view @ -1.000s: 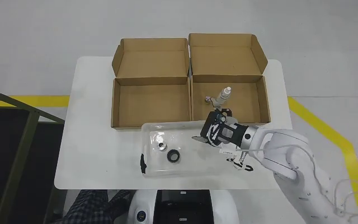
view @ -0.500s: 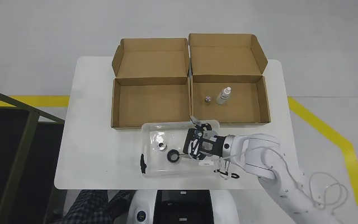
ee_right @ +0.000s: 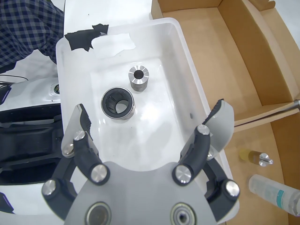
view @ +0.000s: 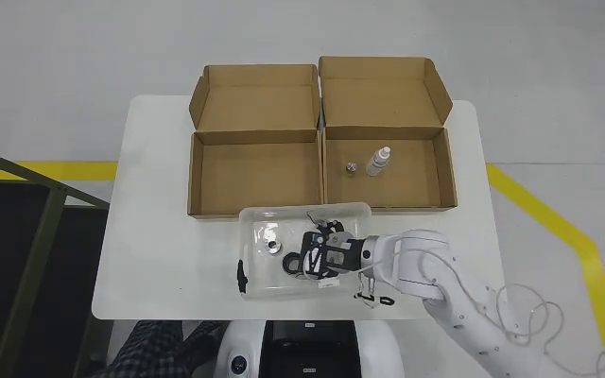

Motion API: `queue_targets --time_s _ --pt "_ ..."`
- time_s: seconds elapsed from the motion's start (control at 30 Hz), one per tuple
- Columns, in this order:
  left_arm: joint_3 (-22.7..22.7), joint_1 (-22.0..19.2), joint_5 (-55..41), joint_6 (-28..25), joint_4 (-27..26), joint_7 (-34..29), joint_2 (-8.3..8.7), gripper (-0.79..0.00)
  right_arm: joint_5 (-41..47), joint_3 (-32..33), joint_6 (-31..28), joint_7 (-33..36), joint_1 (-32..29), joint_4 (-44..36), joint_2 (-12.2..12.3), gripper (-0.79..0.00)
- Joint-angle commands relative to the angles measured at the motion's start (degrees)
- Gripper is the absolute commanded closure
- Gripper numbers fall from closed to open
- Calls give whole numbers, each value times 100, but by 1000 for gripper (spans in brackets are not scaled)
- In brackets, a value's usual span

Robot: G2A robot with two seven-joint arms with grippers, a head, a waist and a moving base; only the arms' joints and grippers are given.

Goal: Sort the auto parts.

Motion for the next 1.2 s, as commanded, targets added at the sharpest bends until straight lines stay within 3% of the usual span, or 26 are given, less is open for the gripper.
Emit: queue_targets --time_s 0.0,1.17 --pt "0 0 0 0 0 0 0 -785 -50 -48 -10 -36 14 71 -9 -785" --pt "0 0 0 0 0 0 0 -785 -187 -916 -43 -279 543 1239 -313 -767"
